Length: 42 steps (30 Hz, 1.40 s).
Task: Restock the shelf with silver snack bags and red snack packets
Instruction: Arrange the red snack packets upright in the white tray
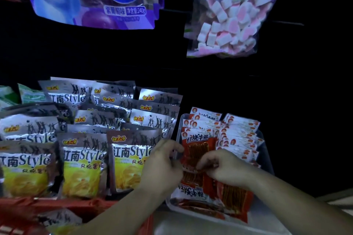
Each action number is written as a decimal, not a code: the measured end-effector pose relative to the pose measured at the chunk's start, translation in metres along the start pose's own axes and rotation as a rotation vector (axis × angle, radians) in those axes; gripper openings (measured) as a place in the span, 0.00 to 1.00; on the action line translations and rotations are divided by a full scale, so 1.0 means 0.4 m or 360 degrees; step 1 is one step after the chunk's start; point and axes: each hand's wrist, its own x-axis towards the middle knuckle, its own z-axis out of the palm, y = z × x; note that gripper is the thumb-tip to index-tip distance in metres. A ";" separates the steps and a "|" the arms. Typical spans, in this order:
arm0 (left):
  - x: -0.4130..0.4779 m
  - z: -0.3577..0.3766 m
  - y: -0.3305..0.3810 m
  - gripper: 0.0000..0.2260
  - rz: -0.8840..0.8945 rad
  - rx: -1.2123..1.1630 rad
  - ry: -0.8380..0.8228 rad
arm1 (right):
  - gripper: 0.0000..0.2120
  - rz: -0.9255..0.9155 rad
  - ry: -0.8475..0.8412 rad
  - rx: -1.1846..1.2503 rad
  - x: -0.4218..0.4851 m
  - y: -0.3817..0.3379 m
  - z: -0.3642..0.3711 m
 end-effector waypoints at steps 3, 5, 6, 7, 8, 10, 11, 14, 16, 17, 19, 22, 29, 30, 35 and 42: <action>0.004 0.003 0.007 0.15 0.0038 0.0035 -0.0220 | 0.24 0.0006 -0.0046 0.0225 -0.012 -0.018 -0.036; 0.012 0.005 0.006 0.15 0.0052 0.0035 -0.0266 | 0.15 -0.0128 0.0402 0.0373 -0.003 -0.030 -0.055; 0.018 0.006 0.003 0.15 0.0033 0.0035 -0.0264 | 0.13 -0.0193 0.0677 0.0240 0.013 -0.028 -0.063; 0.025 0.006 -0.001 0.14 -0.0002 0.0035 -0.0265 | 0.12 -0.0216 0.0886 -0.0008 0.034 -0.021 -0.068; 0.032 0.005 -0.003 0.14 -0.0046 0.0039 -0.0265 | 0.14 -0.0198 0.0976 -0.0272 0.056 -0.014 -0.067; 0.043 0.009 -0.007 0.13 -0.0128 -0.0008 -0.0264 | 0.22 -0.0127 0.0935 -0.0617 0.089 -0.015 -0.057; 0.048 0.012 -0.009 0.13 -0.0141 -0.0024 -0.0268 | 0.25 -0.0090 0.0881 -0.0712 0.103 -0.019 -0.053; 0.050 0.028 -0.009 0.15 -0.0078 0.0057 -0.0291 | 0.27 -0.0096 0.0853 -0.1008 0.137 -0.028 -0.041; 0.050 0.033 -0.016 0.15 -0.0030 0.0114 -0.0281 | 0.21 -0.0135 0.0897 -0.1109 0.155 -0.023 -0.036; 0.050 0.033 -0.023 0.15 -0.0009 0.0134 -0.0268 | 0.16 -0.0149 0.0934 -0.1127 0.164 -0.017 -0.033; 0.050 0.035 -0.036 0.15 0.0037 0.0156 -0.0267 | 0.06 -0.0200 0.1064 -0.1100 0.175 -0.004 -0.031; 0.047 0.038 -0.044 0.17 0.0108 0.0198 -0.0308 | 0.04 -0.0245 0.1097 -0.1044 0.177 0.019 -0.035; 0.006 0.029 -0.019 0.20 0.0370 0.0446 -0.0643 | 0.04 -0.0602 0.1224 -0.0645 0.117 0.006 -0.047; -0.003 0.026 -0.014 0.18 0.0276 0.0298 -0.0540 | 0.04 -0.0621 0.1147 -0.0420 0.094 -0.010 -0.050; 0.018 -0.012 0.044 0.14 0.0042 -0.0240 0.0044 | 0.05 -0.0574 0.0835 0.0218 -0.036 -0.069 -0.065; 0.028 -0.050 0.172 0.23 -0.0238 -0.0926 -0.0170 | 0.17 -0.0195 0.0988 0.0828 -0.158 -0.104 -0.073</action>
